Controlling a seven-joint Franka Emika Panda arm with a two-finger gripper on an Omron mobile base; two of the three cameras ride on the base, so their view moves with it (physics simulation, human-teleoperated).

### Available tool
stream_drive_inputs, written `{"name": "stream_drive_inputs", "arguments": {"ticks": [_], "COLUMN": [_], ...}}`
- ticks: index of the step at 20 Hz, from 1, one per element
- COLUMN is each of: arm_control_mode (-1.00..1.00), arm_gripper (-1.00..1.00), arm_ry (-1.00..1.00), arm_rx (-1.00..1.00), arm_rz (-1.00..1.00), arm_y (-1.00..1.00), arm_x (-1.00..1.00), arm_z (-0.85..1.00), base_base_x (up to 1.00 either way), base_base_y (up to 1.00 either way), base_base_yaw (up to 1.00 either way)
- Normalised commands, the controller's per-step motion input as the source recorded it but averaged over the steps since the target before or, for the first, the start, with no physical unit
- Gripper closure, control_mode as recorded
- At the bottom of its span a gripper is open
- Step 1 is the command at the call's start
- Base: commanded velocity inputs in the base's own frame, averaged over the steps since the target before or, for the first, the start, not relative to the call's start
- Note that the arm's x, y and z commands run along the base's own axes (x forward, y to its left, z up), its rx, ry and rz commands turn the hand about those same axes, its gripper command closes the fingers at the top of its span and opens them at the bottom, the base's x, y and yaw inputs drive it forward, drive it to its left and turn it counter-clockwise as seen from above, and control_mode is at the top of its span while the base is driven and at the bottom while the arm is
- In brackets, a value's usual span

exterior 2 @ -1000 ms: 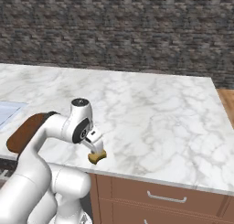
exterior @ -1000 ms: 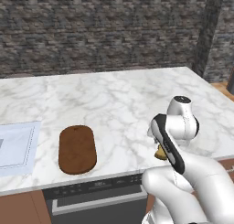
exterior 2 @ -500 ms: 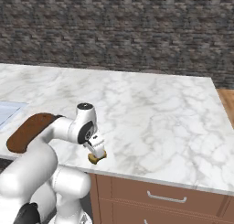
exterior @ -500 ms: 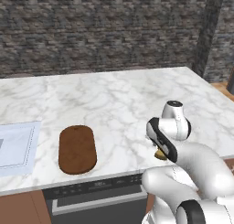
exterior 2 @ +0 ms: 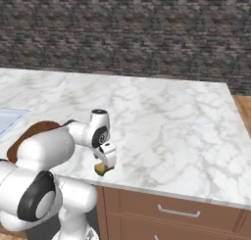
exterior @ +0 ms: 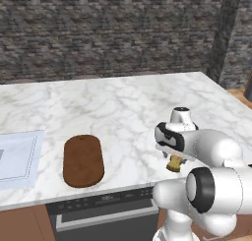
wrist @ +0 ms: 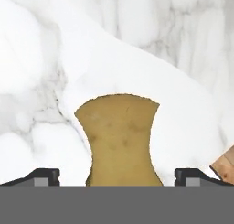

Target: Pick up the sponge from the counter and clean the cutting board by briefly scrubbing or pressing down on the cutting board. Once finished, release the sponge.

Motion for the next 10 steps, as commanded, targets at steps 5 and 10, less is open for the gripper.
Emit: {"name": "stream_drive_inputs", "arguments": {"ticks": [5,10], "arm_control_mode": [-1.00,-1.00], "arm_gripper": [-1.00,-1.00], "arm_ry": [0.09,0.01], "arm_rx": [0.00,0.00], "arm_rz": [0.00,0.00], "arm_y": [-0.04,-0.04], "arm_x": [0.09,-0.02], "arm_z": [-0.22,-0.28], "base_base_x": [0.00,0.00], "base_base_y": [0.00,0.00], "base_base_yaw": [0.00,0.00]}}
